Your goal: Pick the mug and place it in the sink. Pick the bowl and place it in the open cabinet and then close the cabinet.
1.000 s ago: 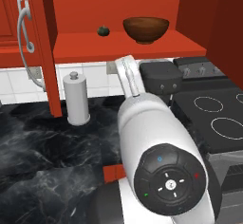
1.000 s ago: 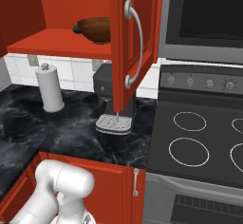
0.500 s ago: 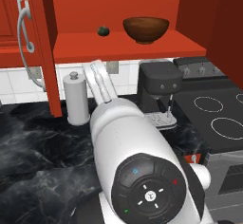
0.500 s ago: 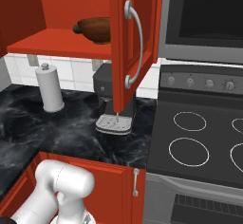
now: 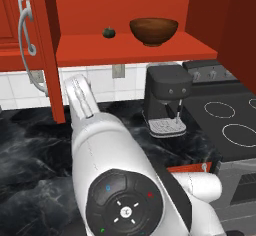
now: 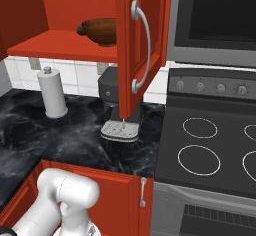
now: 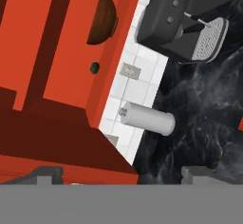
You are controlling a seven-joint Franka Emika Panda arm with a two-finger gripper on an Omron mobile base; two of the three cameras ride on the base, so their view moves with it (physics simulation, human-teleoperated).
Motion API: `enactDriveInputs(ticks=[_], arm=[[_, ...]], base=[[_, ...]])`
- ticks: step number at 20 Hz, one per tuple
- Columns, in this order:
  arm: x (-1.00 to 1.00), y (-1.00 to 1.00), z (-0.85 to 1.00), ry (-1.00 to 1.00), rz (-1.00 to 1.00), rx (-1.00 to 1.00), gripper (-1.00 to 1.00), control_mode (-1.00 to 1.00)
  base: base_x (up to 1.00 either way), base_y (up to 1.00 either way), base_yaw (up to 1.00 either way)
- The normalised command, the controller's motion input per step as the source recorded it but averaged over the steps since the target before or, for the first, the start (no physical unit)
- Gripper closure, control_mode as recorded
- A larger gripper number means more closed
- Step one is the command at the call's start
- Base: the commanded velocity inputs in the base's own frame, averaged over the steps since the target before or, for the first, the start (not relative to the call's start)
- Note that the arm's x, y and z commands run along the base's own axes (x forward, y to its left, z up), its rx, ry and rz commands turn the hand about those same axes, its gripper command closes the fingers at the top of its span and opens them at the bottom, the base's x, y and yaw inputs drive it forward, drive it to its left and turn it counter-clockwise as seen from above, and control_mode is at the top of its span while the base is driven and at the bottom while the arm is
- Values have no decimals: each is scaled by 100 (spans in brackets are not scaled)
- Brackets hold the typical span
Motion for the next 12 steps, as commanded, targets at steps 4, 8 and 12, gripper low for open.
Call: enactDriveInputs(ticks=[4, 8, 12], arm=[[48, 28, -27, 0, -2, -1, -100, -100], [38, 44, -24, 2, -4, -1, -100, -100], [21, 65, -18, 2, -3, -1, -100, -100]], base=[[0, 0, 0], [0, 0, 0], [0, 0, 0]])
